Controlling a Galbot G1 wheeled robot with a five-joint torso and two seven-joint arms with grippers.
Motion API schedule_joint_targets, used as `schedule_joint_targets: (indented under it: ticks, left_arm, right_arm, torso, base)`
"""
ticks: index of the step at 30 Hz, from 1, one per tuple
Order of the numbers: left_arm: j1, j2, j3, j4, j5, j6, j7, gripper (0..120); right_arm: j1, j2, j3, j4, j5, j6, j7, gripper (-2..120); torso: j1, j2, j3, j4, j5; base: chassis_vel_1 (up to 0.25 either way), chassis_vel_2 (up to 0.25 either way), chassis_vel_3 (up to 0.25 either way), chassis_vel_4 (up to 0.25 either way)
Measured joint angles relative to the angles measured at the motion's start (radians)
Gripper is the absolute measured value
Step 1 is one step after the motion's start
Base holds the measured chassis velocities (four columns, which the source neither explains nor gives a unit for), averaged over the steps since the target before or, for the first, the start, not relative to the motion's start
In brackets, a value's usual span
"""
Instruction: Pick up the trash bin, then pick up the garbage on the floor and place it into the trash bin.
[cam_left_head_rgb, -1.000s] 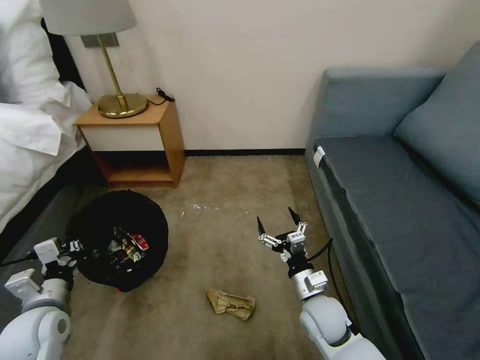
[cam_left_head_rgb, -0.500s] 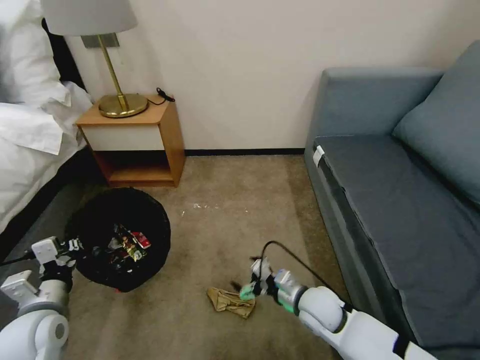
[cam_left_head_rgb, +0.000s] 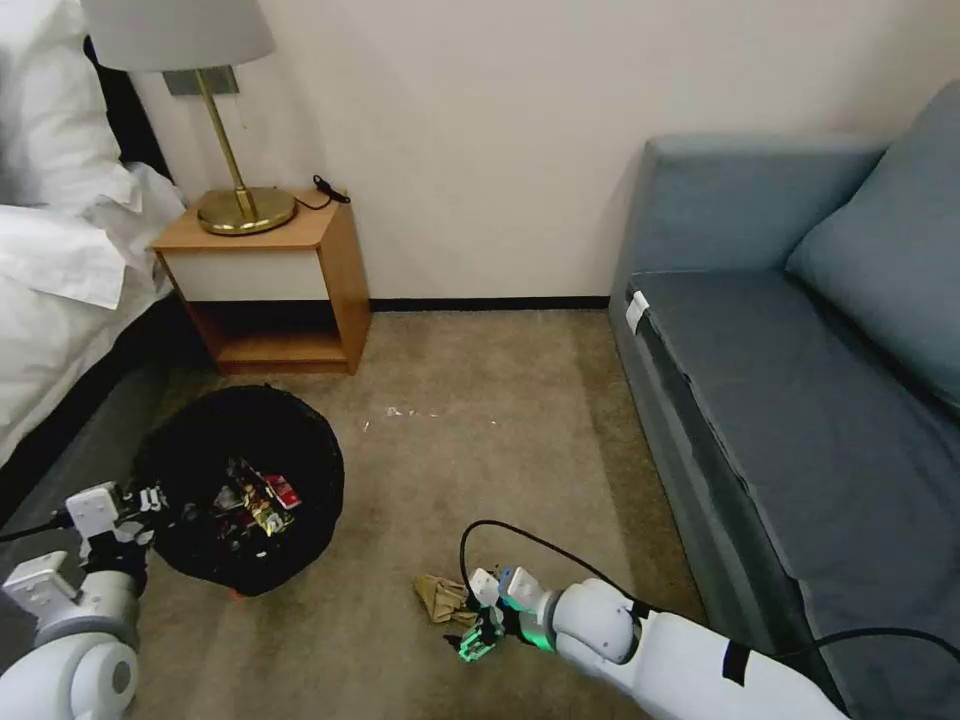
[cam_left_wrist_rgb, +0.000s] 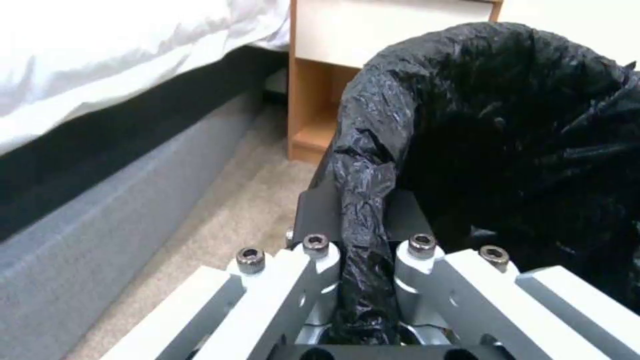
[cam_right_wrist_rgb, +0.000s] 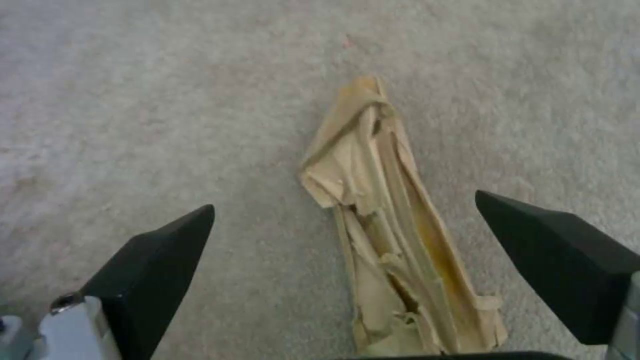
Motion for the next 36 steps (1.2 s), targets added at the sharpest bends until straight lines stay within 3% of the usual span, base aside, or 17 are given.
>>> schedule_joint_targets:
  ticks: [3, 7, 15, 16, 25, 27, 30, 36]
  left_arm:
    - [0.005, 0.001, -0.001, -0.002, -0.001, 0.000, 0.000, 5]
    - [0.008, -0.005, 0.003, 0.001, 0.000, -0.002, 0.000, 5]
    - [0.001, -0.005, 0.006, 0.007, 0.003, -0.002, -0.001, 5]
    - [-0.001, -0.005, 0.007, 0.008, 0.004, -0.002, -0.001, 5]
    - [-0.010, 0.000, 0.007, 0.020, 0.004, -0.001, -0.001, 5]
    - [-0.012, 0.003, 0.006, 0.023, 0.004, -0.001, -0.001, 5]
    - [-0.013, 0.004, 0.005, 0.024, 0.004, 0.000, -0.001, 5]
    - [-0.013, 0.008, 0.005, 0.035, 0.003, 0.000, -0.001, 5]
  right_arm:
    - [0.006, 0.014, 0.002, -0.023, 0.000, -0.014, 0.008, 99]
    - [0.010, 0.038, 0.008, -0.074, -0.019, -0.025, -0.005, 80]
    - [0.010, 0.055, 0.009, -0.119, -0.062, -0.039, -0.009, 57]
    - [0.011, 0.059, 0.013, -0.136, -0.075, -0.039, -0.008, 50]
    - [0.016, 0.062, 0.013, -0.160, -0.091, -0.012, -0.006, 19]
    - [0.020, 0.065, 0.010, -0.160, -0.093, -0.004, -0.007, 8]
    - [0.021, 0.066, 0.009, -0.158, -0.093, 0.003, -0.007, 0]
    - [0.009, 0.057, 0.046, -0.116, -0.076, 0.067, 0.036, 0]
  torso:
    - [0.000, 0.000, 0.000, 0.0000, -0.0001]
    - [0.000, 0.000, 0.000, 0.0000, 0.0000]
    - [0.000, 0.000, 0.000, 0.0000, 0.0000]
    - [0.000, 0.000, 0.000, 0.0000, 0.0000]
    - [0.000, 0.000, 0.000, 0.0000, 0.0000]
    - [0.000, 0.000, 0.000, 0.0000, 0.0000]
    - [0.000, 0.000, 0.000, 0.0000, 0.0000]
    - [0.000, 0.000, 0.000, 0.0000, 0.0000]
  base:
    - [0.000, 0.000, 0.000, 0.000]
    - [0.000, 0.000, 0.000, 0.000]
    - [0.000, 0.000, 0.000, 0.000]
    - [0.000, 0.000, 0.000, 0.000]
    - [0.000, 0.000, 0.000, 0.000]
    - [0.000, 0.000, 0.000, 0.000]
    - [0.000, 0.000, 0.000, 0.000]
    - [0.000, 0.000, 0.000, 0.000]
